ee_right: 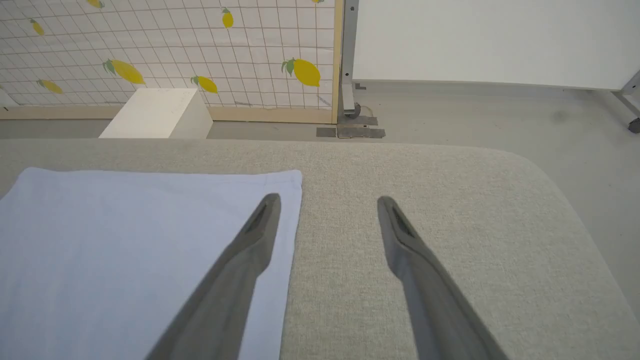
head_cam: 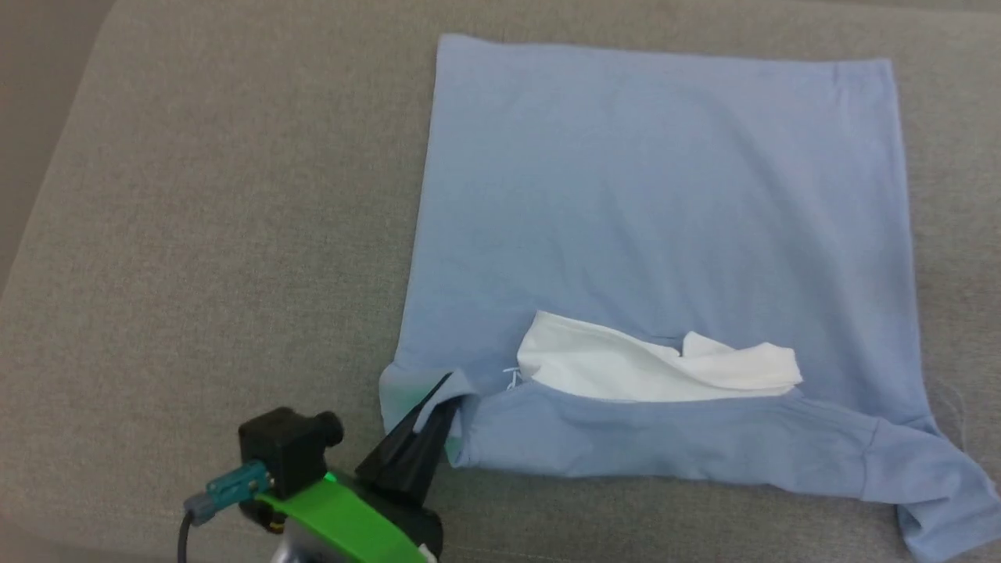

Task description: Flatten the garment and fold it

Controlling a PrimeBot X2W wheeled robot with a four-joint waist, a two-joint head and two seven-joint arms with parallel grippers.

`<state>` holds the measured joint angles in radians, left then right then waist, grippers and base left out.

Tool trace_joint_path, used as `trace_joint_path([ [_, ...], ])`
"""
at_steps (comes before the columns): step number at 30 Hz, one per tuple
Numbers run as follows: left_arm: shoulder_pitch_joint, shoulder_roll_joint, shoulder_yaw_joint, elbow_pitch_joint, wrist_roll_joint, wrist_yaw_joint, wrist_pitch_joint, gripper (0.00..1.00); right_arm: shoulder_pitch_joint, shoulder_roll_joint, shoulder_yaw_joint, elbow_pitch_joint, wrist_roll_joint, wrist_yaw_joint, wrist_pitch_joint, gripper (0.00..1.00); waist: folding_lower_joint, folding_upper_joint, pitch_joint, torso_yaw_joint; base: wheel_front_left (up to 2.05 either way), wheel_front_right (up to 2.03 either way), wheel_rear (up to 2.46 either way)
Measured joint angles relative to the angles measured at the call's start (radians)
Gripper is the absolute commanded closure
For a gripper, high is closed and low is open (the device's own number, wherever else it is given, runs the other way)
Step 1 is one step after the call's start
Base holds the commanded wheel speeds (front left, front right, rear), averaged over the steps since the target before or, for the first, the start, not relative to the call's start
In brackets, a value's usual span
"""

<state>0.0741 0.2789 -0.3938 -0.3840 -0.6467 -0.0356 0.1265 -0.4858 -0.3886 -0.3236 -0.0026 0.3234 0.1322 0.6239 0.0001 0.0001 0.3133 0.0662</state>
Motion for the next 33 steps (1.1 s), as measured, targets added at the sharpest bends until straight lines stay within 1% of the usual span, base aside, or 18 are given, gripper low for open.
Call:
trace_joint_path([
  [3,-0.039,-0.016,-0.023,0.004,0.01,-0.008,0.001,1.0,-0.139,0.001,0.01,0.115,-0.031,0.0,0.038,0.0,0.0,0.0,0.053,0.016,0.0,0.0,0.0],
  [5,-0.059,-0.025,-0.039,0.01,0.017,-0.013,0.001,1.0,-0.203,-0.007,0.014,0.173,-0.047,0.0,0.064,0.0,0.0001,0.0,0.085,0.028,0.0,0.0,0.0],
  [7,-0.078,-0.035,-0.053,0.016,0.027,-0.018,-0.001,1.0,-0.252,-0.015,0.01,0.217,-0.07,0.0,0.075,0.0,0.0001,0.0,0.114,0.042,0.0,0.0,0.0],
  [10,-0.105,-0.05,-0.073,0.022,0.048,-0.026,-0.011,1.0,-0.307,-0.044,-0.002,0.283,-0.089,0.0,0.086,0.0,0.0002,0.0,0.156,0.075,0.0,0.0,0.0],
  [15,-0.127,-0.056,-0.094,0.021,0.062,-0.034,-0.018,1.0,-0.355,-0.074,-0.002,0.343,-0.108,0.0,0.104,0.0,0.0001,0.0,0.207,0.134,0.0,0.0,0.0],
  [23,-0.141,-0.063,-0.114,0.016,0.068,-0.035,-0.021,1.0,-0.389,-0.084,-0.046,0.403,-0.17,0.0,0.1,0.0,0.0001,0.0,0.283,0.214,0.0,0.0,0.0],
  [27,-0.141,-0.064,-0.118,0.014,0.068,-0.035,-0.024,1.0,-0.416,-0.086,-0.063,0.412,-0.196,0.0,0.091,0.0,0.0001,-0.0001,0.314,0.24,0.0,0.0,0.0],
  [28,-0.142,-0.065,-0.118,0.014,0.068,-0.035,-0.024,1.0,-0.428,-0.086,-0.071,0.414,-0.2,0.0,0.092,0.22,0.0001,-0.0001,0.322,0.245,0.0,0.0,0.0],
  [29,-0.142,-0.065,-0.118,0.014,0.068,-0.035,-0.024,1.0,-0.438,-0.086,-0.076,0.415,-0.203,0.0,0.093,0.98,0.0,0.0,0.328,0.249,0.0,0.0,0.0],
  [30,-0.142,-0.065,-0.117,0.015,0.068,-0.035,-0.025,1.0,-0.445,-0.086,-0.077,0.416,-0.209,0.0,0.102,1.0,0.0,0.0,0.333,0.253,0.0,0.0,0.0],
  [33,-0.146,-0.065,-0.116,0.019,0.068,-0.035,-0.027,1.0,-0.457,-0.08,-0.081,0.412,-0.216,0.0,0.109,1.0,0.0001,0.0,0.335,0.256,0.0,0.0,0.0],
])
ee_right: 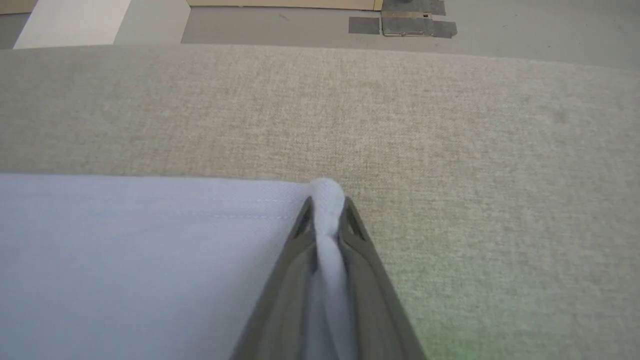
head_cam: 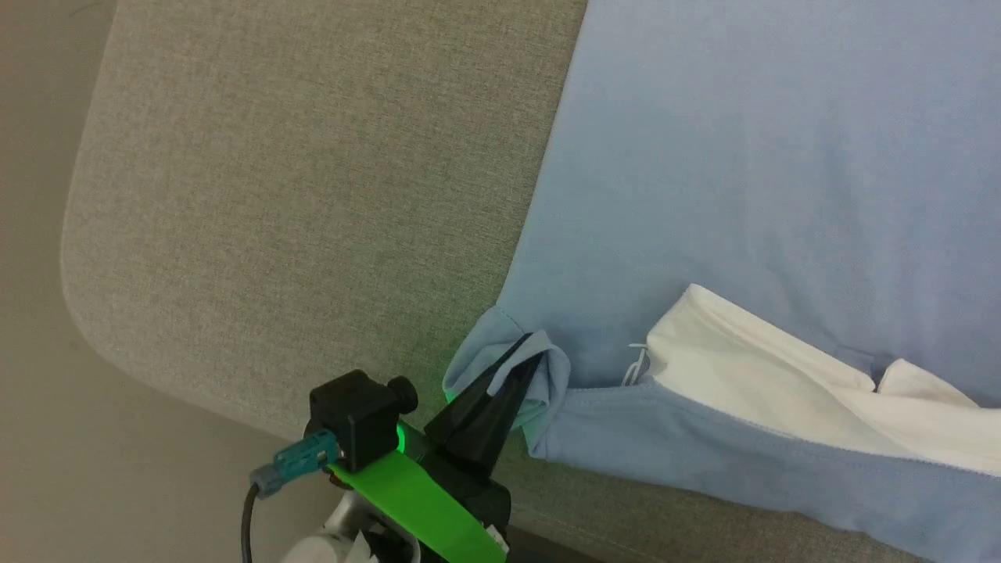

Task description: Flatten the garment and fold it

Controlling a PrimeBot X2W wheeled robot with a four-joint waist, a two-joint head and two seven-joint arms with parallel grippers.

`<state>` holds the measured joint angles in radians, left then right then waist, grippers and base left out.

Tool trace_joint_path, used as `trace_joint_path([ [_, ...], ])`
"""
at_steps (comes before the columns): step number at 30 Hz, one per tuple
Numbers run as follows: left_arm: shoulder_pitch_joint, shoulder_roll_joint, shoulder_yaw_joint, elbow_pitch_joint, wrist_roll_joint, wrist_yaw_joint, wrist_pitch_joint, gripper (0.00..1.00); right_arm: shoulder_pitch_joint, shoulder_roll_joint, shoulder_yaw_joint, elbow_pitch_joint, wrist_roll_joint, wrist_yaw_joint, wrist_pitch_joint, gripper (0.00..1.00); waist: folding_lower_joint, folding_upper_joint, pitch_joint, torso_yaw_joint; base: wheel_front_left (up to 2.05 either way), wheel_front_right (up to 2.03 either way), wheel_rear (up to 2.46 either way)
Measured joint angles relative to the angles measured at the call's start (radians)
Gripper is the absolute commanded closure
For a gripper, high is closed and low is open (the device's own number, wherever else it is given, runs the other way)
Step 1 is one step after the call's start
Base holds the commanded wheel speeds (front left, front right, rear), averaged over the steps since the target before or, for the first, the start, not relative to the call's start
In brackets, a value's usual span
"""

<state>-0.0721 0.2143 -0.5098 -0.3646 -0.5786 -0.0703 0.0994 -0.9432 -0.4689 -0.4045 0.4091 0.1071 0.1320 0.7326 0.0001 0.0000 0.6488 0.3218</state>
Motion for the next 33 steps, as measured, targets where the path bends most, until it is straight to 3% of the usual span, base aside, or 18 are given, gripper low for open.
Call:
trace_joint_path([
  [9,-0.006,0.006,0.024,0.012,0.0,0.003,-0.014,1.0,0.003,0.04,0.013,0.0,-0.011,0.0,-0.026,1.0,0.0,0.0,-0.055,-0.033,0.0,0.0,0.0],
  [16,-0.003,0.025,0.047,0.032,-0.003,0.02,-0.014,1.0,0.042,0.053,0.018,-0.045,0.091,0.0,-0.095,1.0,0.0,0.0,-0.128,-0.091,0.0,0.0,0.0],
  [25,0.068,0.065,0.077,0.031,-0.03,0.043,-0.002,1.0,0.329,0.012,-0.043,-0.17,0.254,0.0,-0.12,1.0,-0.0002,0.0,-0.268,-0.167,0.0,0.0,0.0],
  [33,0.129,0.09,0.085,0.0,-0.056,0.055,0.02,1.0,0.654,0.072,-0.2,-0.395,0.397,0.0,-0.054,1.0,-0.0002,0.0,-0.382,-0.238,0.0,0.0,0.0],
])
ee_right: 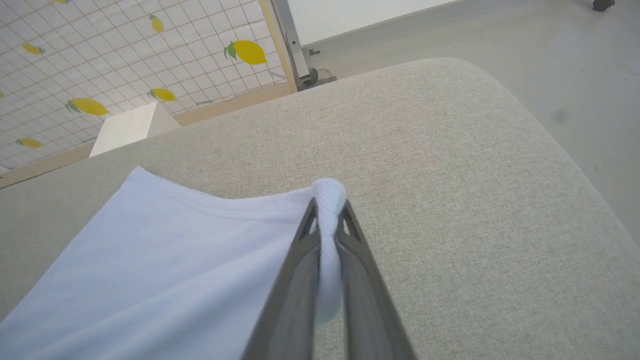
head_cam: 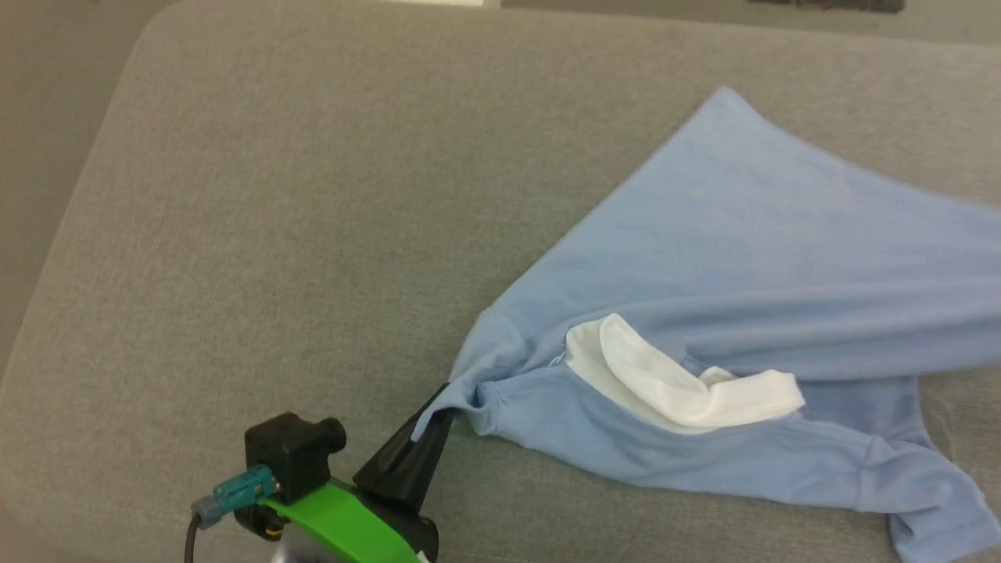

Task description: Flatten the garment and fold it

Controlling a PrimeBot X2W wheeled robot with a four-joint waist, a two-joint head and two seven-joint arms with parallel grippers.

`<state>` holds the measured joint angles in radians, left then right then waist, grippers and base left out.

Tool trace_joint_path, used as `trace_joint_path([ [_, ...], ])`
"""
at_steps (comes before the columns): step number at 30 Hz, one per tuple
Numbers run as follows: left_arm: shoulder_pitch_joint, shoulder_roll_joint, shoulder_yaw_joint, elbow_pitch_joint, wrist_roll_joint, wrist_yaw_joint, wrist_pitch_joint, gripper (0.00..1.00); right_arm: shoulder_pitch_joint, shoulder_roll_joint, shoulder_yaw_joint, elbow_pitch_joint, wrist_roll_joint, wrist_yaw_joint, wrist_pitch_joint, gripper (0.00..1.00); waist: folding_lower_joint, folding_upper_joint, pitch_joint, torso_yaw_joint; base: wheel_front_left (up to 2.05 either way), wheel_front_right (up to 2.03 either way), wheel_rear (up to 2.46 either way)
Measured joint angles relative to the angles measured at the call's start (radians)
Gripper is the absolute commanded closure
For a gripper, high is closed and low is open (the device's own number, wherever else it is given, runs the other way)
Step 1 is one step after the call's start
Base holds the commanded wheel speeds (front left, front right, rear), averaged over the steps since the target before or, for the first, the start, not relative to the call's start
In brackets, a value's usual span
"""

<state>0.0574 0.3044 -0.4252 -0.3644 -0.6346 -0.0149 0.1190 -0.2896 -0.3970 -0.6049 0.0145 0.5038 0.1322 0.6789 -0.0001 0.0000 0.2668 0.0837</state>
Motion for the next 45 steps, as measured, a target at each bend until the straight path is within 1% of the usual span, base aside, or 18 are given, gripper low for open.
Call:
trace_joint_path([
  [5,0.031,0.018,0.009,-0.02,-0.009,0.013,0.004,1.0,0.238,0.114,-0.086,-0.18,0.044,0.0,0.071,1.0,0.0,0.0,-0.047,-0.037,0.0,0.0,0.0],
  [8,0.048,0.025,0.015,-0.031,-0.009,0.021,0.005,1.0,0.347,0.186,-0.093,-0.231,0.046,0.0,0.093,1.0,0.0,0.0,-0.064,-0.056,0.0,0.0,0.0],
  [10,0.051,0.027,0.017,-0.035,-0.01,0.025,0.011,1.0,0.4,0.215,-0.072,-0.233,0.024,0.0,0.089,1.0,0.0,0.0,-0.07,-0.066,0.0,0.0,0.0],
  [11,0.051,0.028,0.018,-0.038,-0.013,0.026,0.012,1.0,0.428,0.216,-0.047,-0.225,-0.012,0.0,0.074,1.0,0.0,0.0,-0.073,-0.07,0.0,0.0,0.0],
  [13,0.051,0.031,0.017,-0.041,-0.013,0.026,0.013,1.0,0.473,0.2,0.021,-0.188,-0.091,0.0,0.03,1.0,0.0,0.0,-0.073,-0.075,0.0,0.0,0.0],
  [15,0.051,0.034,0.016,-0.044,-0.013,0.026,0.021,1.0,0.491,0.191,0.097,-0.117,-0.157,0.0,-0.028,1.0,0.0,0.0,-0.069,-0.076,0.0,0.0,0.0],
  [18,0.048,0.037,0.013,-0.052,-0.013,0.034,0.032,1.0,0.467,0.203,0.187,0.005,-0.192,0.0,-0.101,1.0,0.0,0.0,-0.06,-0.074,0.0,0.0,0.0],
  [20,0.044,0.037,0.011,-0.056,-0.013,0.034,0.042,1.0,0.438,0.204,0.224,0.073,-0.213,0.0,-0.132,1.0,0.0,0.0,-0.055,-0.071,0.0,0.0,0.0],
  [24,0.032,0.038,0.004,-0.061,-0.013,0.035,0.055,1.0,0.375,0.184,0.247,0.18,-0.251,0.0,-0.184,1.0,0.0,0.0,-0.048,-0.063,0.0,0.0,0.0],
  [27,0.021,0.038,-0.004,-0.06,-0.013,0.035,0.057,1.0,0.344,0.176,0.231,0.221,-0.256,0.0,-0.21,1.0,0.0,-0.0001,-0.046,-0.054,0.0,0.0,0.0],
  [28,0.02,0.037,-0.005,-0.06,-0.013,0.035,0.057,1.0,0.338,0.171,0.227,0.221,-0.255,0.0,-0.212,0.53,0.0,0.0,-0.045,-0.051,0.0,0.0,0.0],
  [29,0.02,0.036,-0.007,-0.06,-0.014,0.035,0.057,1.0,0.336,0.165,0.227,0.217,-0.254,0.0,-0.207,0.0,0.0,0.0,-0.045,-0.049,0.0,0.0,0.0],
  [31,0.02,0.035,-0.009,-0.061,-0.016,0.035,0.057,1.0,0.335,0.15,0.208,0.172,-0.22,0.0,-0.173,0.0,0.0,0.0,-0.044,-0.043,0.0,0.0,0.0],
  [33,0.02,0.034,-0.011,-0.064,-0.017,0.034,0.055,1.0,0.338,0.12,0.199,0.096,-0.184,0.0,-0.117,0.0,0.0,0.0,-0.043,-0.037,0.0,0.0,0.0],
  [38,0.02,0.026,-0.019,-0.069,-0.015,0.034,0.037,1.0,0.321,-0.007,0.137,-0.152,-0.13,0.0,0.009,0.0,0.0,0.0,-0.025,-0.022,0.0,0.0,0.0],
  [41,0.012,0.014,-0.035,-0.069,-0.007,0.025,0.027,1.0,0.226,-0.068,0.153,-0.205,-0.126,0.0,0.051,0.0,0.0,0.0,-0.007,-0.011,0.0,0.0,0.0],
  [44,-0.014,0.003,-0.051,-0.066,-0.002,0.015,0.019,1.0,0.12,-0.145,0.241,-0.189,-0.153,0.0,0.074,0.0,0.0,0.0,0.017,0.002,0.0,0.0,0.0],
  [45,-0.023,0.0,-0.056,-0.064,0.002,0.014,0.019,1.0,0.075,-0.15,0.263,-0.174,-0.153,0.0,0.08,0.0,0.0,0.0,0.027,0.008,0.0,0.0,0.0],
])
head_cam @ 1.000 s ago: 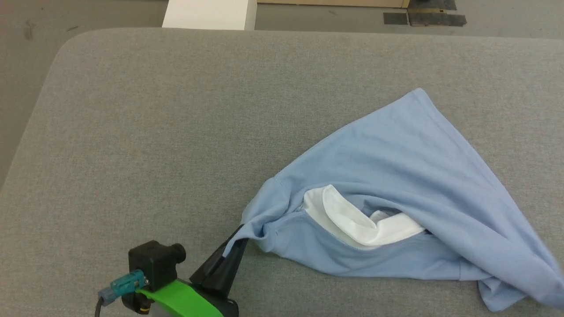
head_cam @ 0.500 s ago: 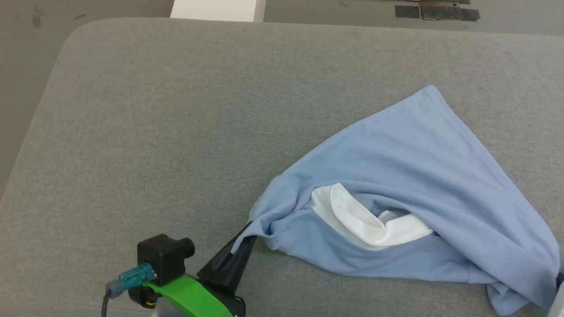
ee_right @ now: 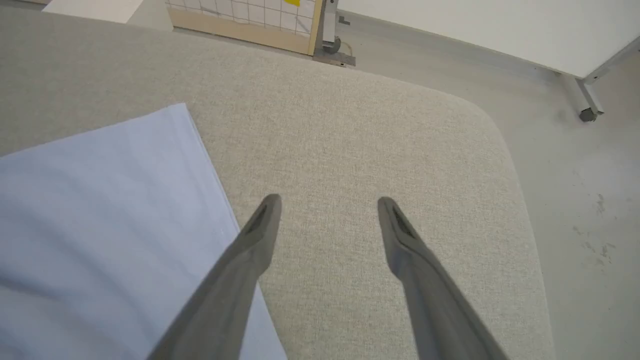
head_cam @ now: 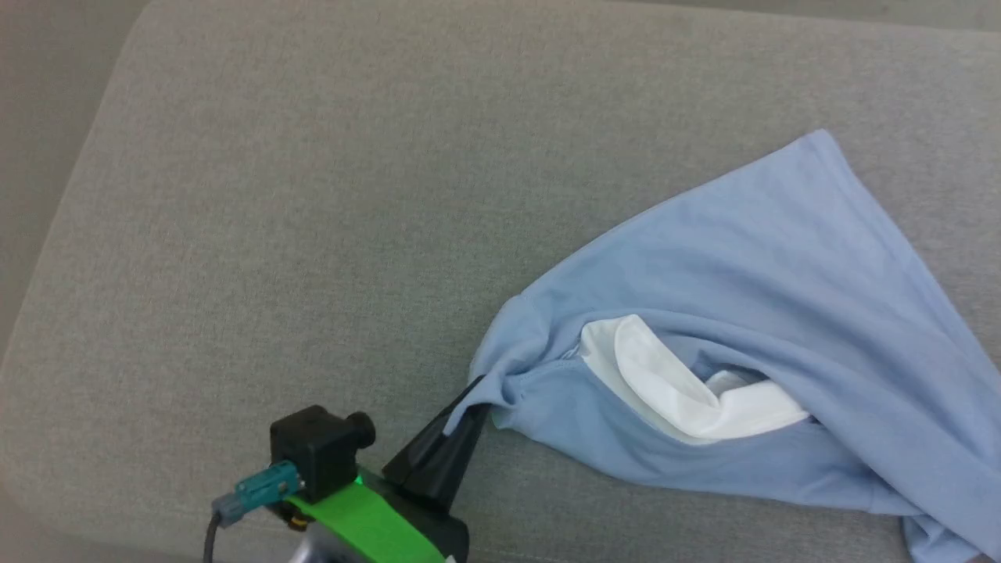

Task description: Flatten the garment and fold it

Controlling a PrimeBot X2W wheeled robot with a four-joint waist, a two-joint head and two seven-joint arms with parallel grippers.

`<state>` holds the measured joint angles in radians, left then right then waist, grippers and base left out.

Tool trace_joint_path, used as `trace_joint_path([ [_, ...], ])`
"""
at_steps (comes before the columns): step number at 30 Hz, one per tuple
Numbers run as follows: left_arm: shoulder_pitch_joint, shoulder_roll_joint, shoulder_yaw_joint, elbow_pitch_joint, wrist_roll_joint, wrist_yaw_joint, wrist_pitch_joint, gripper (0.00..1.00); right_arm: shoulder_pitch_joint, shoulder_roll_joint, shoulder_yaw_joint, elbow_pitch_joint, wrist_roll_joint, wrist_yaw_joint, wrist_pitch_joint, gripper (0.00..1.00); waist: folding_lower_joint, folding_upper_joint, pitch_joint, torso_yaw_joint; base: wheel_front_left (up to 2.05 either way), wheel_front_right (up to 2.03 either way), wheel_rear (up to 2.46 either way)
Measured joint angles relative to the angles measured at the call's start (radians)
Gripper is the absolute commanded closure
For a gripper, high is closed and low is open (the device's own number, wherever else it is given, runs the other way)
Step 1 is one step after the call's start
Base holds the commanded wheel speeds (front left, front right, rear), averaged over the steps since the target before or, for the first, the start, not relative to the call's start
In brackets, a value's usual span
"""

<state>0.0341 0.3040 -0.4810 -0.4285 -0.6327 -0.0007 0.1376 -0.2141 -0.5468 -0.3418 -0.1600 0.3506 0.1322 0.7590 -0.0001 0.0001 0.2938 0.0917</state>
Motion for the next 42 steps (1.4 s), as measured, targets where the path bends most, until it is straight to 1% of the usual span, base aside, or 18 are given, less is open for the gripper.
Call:
trace_joint_path([
  [1,-0.008,-0.004,-0.005,0.002,0.003,-0.002,0.0,1.0,-0.036,-0.002,0.029,0.013,-0.005,0.0,0.004,0.0,0.0,0.0,0.009,0.005,0.0,0.0,0.0],
  [5,-0.045,-0.025,-0.029,0.012,0.027,-0.013,-0.003,1.0,-0.207,-0.043,0.172,0.104,-0.022,0.0,0.026,0.0,0.0,0.0,0.056,0.03,0.0,0.0,0.0],
  [10,-0.086,-0.049,-0.059,0.031,0.037,-0.03,-0.009,1.0,-0.373,-0.052,0.271,0.235,-0.036,0.0,0.057,0.0,0.0001,-0.0001,0.115,0.074,0.0,0.0,0.0],
  [14,-0.106,-0.065,-0.079,0.043,0.042,-0.04,-0.015,1.0,-0.453,-0.063,0.339,0.314,-0.032,0.0,0.086,0.0,0.0001,-0.0001,0.154,0.115,0.0,0.0,0.0],
  [18,-0.113,-0.077,-0.088,0.055,0.042,-0.043,-0.021,1.0,-0.483,-0.077,0.375,0.361,-0.024,0.0,0.103,0.0,0.0002,0.0,0.189,0.151,0.0,0.0,0.0],
  [23,-0.119,-0.08,-0.096,0.064,0.043,-0.048,-0.029,1.0,-0.484,-0.082,0.366,0.412,-0.014,0.0,0.135,0.0,0.0002,-0.0001,0.226,0.189,0.0,0.0,0.0],
  [24,-0.121,-0.08,-0.097,0.066,0.043,-0.049,-0.029,1.0,-0.486,-0.082,0.356,0.415,-0.008,0.0,0.141,0.36,0.0002,-0.0001,0.232,0.195,0.0,0.0,0.0],
  [25,-0.122,-0.081,-0.098,0.067,0.043,-0.051,-0.029,1.0,-0.487,-0.083,0.351,0.416,-0.005,0.0,0.148,0.59,0.0001,0.0,0.237,0.2,0.0,0.0,0.0],
  [26,-0.123,-0.081,-0.1,0.068,0.043,-0.051,-0.029,1.0,-0.49,-0.085,0.346,0.415,-0.003,0.0,0.154,1.0,0.0001,0.0,0.242,0.205,0.0,0.0,0.0],
  [29,-0.124,-0.081,-0.099,0.072,0.042,-0.051,-0.029,1.0,-0.502,-0.087,0.331,0.409,-0.003,0.0,0.174,1.0,0.0001,0.0,0.252,0.213,0.0,0.0,0.0],
  [33,-0.124,-0.081,-0.087,0.081,0.038,-0.051,-0.03,1.0,-0.502,-0.07,0.32,0.406,-0.009,0.0,0.161,1.0,0.0002,0.0,0.246,0.207,0.0,0.0,0.0],
  [35,-0.126,-0.078,-0.079,0.088,0.034,-0.05,-0.034,1.0,-0.499,-0.055,0.312,0.408,-0.016,0.0,0.132,1.0,0.0002,0.0,0.236,0.2,0.0,0.0,0.0],
  [38,-0.135,-0.072,-0.062,0.105,0.034,-0.05,-0.043,1.0,-0.482,-0.021,0.29,0.412,-0.019,0.0,0.053,1.0,0.0002,-0.0001,0.211,0.183,0.0,0.0,0.0],
  [42,-0.154,-0.066,-0.018,0.136,0.05,-0.023,-0.078,1.0,-0.452,0.034,0.248,0.406,-0.015,0.0,-0.06,1.0,0.0002,0.0,0.167,0.16,0.0,0.0,0.0],
])
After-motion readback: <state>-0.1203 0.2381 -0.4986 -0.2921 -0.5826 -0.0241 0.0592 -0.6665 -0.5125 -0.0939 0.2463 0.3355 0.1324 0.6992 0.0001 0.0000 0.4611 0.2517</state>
